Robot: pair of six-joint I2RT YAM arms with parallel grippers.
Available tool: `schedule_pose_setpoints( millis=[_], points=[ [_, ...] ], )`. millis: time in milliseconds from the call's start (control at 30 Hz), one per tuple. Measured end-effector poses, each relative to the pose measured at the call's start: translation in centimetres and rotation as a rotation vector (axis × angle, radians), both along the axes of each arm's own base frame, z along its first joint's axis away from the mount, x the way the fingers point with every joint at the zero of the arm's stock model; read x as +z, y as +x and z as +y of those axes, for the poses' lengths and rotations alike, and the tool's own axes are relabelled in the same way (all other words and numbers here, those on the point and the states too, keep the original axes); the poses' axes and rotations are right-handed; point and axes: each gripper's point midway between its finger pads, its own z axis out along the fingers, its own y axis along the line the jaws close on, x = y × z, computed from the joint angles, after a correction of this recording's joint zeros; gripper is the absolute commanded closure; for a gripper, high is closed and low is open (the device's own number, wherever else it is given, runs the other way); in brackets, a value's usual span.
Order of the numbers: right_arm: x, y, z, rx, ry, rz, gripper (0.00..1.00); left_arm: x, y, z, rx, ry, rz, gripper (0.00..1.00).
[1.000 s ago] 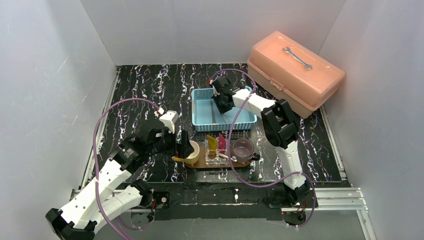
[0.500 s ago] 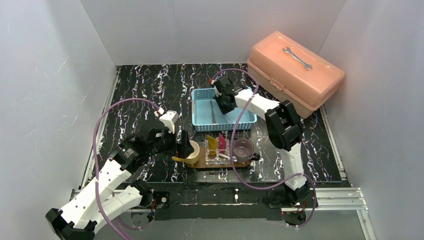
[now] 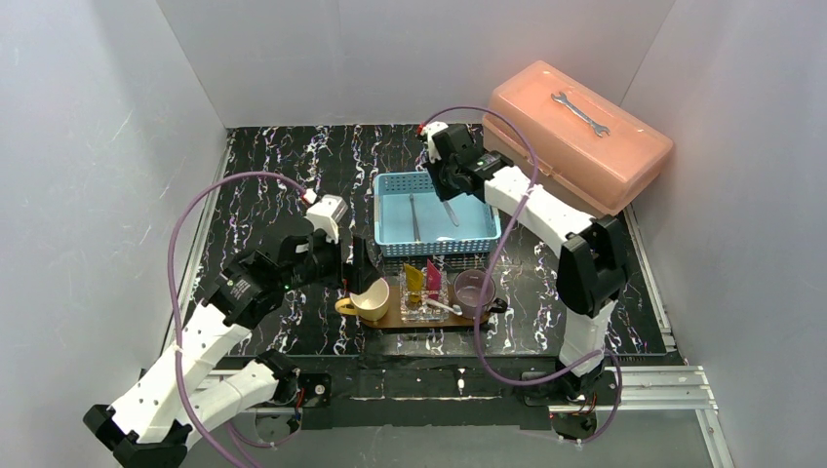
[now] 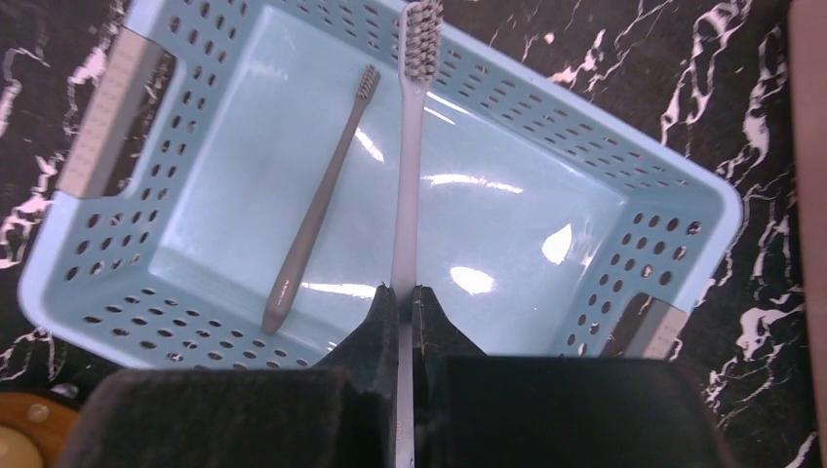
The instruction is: Prepare toiletry sets of a toothbrush and toothpaste on the tray
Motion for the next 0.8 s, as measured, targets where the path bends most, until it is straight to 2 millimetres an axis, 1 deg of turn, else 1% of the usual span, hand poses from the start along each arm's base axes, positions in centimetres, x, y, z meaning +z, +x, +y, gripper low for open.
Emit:
schedule_pose_setpoints(
  millis=[133,233,367,500,600,800],
  points=[
    [3.4,-0.5,-0.2,0.012,0.040,-0.054,0.99,2.3,0.5,-0.2,-0.010,-0.010,-0.044,0.02],
    [6.1,-1.2,-0.4,0.028,0.080,-0.090,0.99,3.7,0.8,-0.4,-0.017,-0.018,-0.070,0.02],
    [9.3,-2.8,-0.6,0.063,0.137,-0.116,0.99,5.1,0.9,-0.7,-0.033,-0.029,-0.087,0.02],
    [12.1,-5.3,-0.4,0.133,0.209,-0.114,0.99,6.8,0.7,-1.6,-0.076,-0.060,-0.092,0.02],
    [14.2,-7.6,-0.3,0.202,0.275,-0.113,0.99,8.3,0.3,-2.4,-0.121,-0.097,-0.099,0.02],
    [16.6,-12.9,-0.2,0.354,0.389,-0.066,0.99,10.9,-0.7,-4.2,-0.222,-0.176,-0.090,0.02]
  ],
)
